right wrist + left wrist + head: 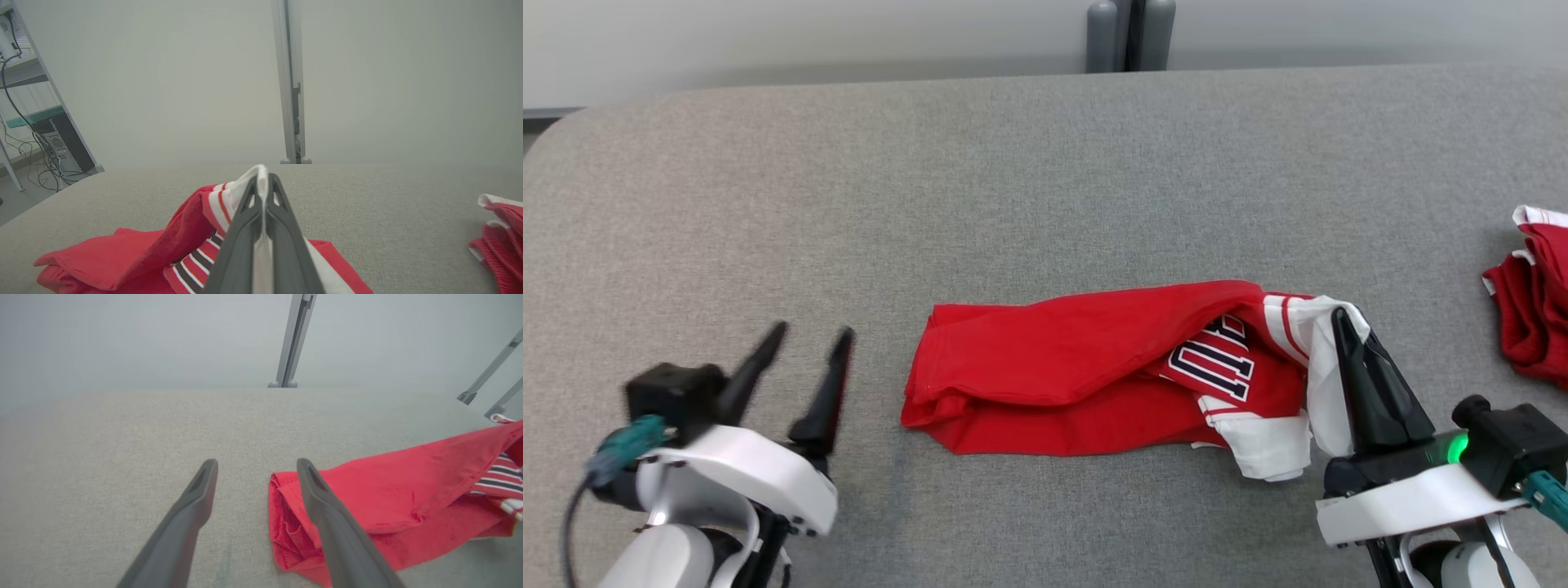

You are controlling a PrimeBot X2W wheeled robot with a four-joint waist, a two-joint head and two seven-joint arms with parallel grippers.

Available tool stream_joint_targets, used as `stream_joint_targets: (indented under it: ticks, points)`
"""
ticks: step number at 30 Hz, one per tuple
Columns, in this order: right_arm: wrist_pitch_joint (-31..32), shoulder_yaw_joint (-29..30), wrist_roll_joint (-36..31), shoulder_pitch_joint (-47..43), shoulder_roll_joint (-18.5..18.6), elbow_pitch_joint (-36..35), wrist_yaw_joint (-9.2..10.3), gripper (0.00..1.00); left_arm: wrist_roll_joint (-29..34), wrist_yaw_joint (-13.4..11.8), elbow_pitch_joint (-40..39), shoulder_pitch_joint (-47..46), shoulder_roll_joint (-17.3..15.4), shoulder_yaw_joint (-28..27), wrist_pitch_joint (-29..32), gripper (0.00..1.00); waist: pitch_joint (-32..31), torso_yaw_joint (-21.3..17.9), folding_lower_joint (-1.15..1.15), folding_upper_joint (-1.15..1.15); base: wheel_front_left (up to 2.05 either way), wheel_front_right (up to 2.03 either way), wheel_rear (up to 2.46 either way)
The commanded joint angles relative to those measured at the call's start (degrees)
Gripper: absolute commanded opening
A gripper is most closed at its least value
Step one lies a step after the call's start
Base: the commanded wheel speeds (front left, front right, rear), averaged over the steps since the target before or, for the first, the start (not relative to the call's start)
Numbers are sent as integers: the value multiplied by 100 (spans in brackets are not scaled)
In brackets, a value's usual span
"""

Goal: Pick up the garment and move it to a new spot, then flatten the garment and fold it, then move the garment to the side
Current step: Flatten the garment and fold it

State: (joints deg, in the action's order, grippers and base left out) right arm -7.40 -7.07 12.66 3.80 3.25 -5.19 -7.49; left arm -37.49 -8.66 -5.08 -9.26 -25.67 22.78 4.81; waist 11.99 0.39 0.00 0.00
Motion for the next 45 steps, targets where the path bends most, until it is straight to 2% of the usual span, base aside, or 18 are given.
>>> stream_joint_targets:
  ticks: [1, 2, 6, 11, 15, 23, 31, 34, 42, 45]
  points:
    - [5, 65, 37, -119, -5, -10, -2, 0, -68, -221, -109, 118, 81, -274, -294, 100, -98, 43, 0, 0, 0, 0, 0]
    - [8, 84, 47, -142, -8, -10, -2, 0, -97, -318, -136, 180, 131, -392, -437, 100, -128, 52, 0, 0, 0, 0, 0]
    - [17, 121, 49, -210, -20, -14, -2, 0, -134, -448, -160, 276, 248, -625, -815, 100, -176, 58, 0, 0, 0, 0, 0]
    - [22, 155, 95, -307, -28, 4, -2, 0, -77, -506, 20, 413, 444, -744, -1365, 100, -244, 53, 0, 0, 0, 0, 0]
    - [21, 179, 108, -338, -30, 14, -2, 0, 164, -591, 239, 489, 449, -727, -1643, 100, -299, 52, 0, 0, 0, 0, 0]
    - [33, 193, 173, -362, -30, -6, -2, 0, 287, -505, 449, 492, 432, -595, -1715, 100, -321, 91, 0, 0, 0, 0, 0]
    - [45, 189, 185, -349, -30, -11, -2, 0, 395, -510, 364, 390, 305, -450, -1519, 100, -305, 107, 0, 0, 0, 0, 0]
    - [55, 189, 185, -328, -30, -20, -2, 0, 372, -357, 242, 301, 220, -265, -1209, 100, -261, 108, 0, 0, 0, 0, 0]
    - [20, 131, 152, -212, -29, -28, -2, 0, -316, 400, 130, 26, 50, 247, 78, 100, -70, 14, 0, 0, 0, 0, 0]
    - [-2, 116, 161, -193, -28, -8, -2, 0, -455, 515, 174, -16, -3, 305, 334, 100, -28, -23, 0, 0, 0, 0, 0]
